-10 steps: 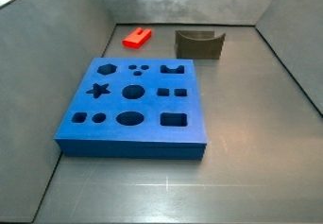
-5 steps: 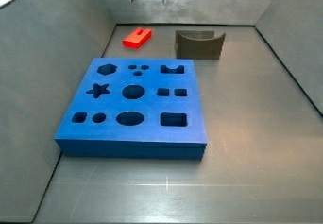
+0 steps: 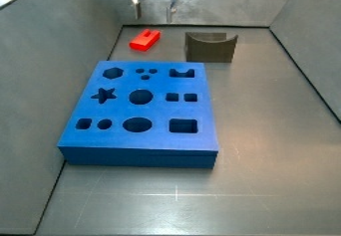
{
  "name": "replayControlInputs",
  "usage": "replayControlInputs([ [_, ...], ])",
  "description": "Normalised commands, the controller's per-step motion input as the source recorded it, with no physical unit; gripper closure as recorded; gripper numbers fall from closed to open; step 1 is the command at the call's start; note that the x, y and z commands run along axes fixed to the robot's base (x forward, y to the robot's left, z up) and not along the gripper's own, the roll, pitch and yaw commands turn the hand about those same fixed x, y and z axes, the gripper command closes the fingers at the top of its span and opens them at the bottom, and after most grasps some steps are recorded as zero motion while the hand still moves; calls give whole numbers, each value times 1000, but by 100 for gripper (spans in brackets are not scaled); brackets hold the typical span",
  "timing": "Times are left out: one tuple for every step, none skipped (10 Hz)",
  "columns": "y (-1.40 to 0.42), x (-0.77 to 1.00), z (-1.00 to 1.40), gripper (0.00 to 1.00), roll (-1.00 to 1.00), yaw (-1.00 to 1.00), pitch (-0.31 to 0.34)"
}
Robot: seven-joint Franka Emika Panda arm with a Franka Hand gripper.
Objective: Pick up the square-circle object. Move up. Place the square-circle object on the fixture. Regrasp the square-circle object. Rotate the square-circle object. Move to above the board. Insert the square-circle object.
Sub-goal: Pick up the square-circle object.
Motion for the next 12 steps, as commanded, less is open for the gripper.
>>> replayControlInputs([
  [89,-369,-709,0,0,-134,-180],
  [120,-357,-714,0,0,-137,-179],
  [14,-134,-766,0,-19,-186,-220],
  [0,0,-660,0,-50,-263,-269],
  [0,0,-743,0,-29,-280,-240],
  [3,-91,-966,0,0,-257,-131],
  [49,-329,-1000,0,0,-214,-53],
  [0,-120,-94,0,0,-137,-106],
  [0,0,0,0,-13,0,-1],
  [0,-26,0,0,0,0,0],
  [0,0,0,0,0,0,0],
  [0,0,0,100,0,0,0],
])
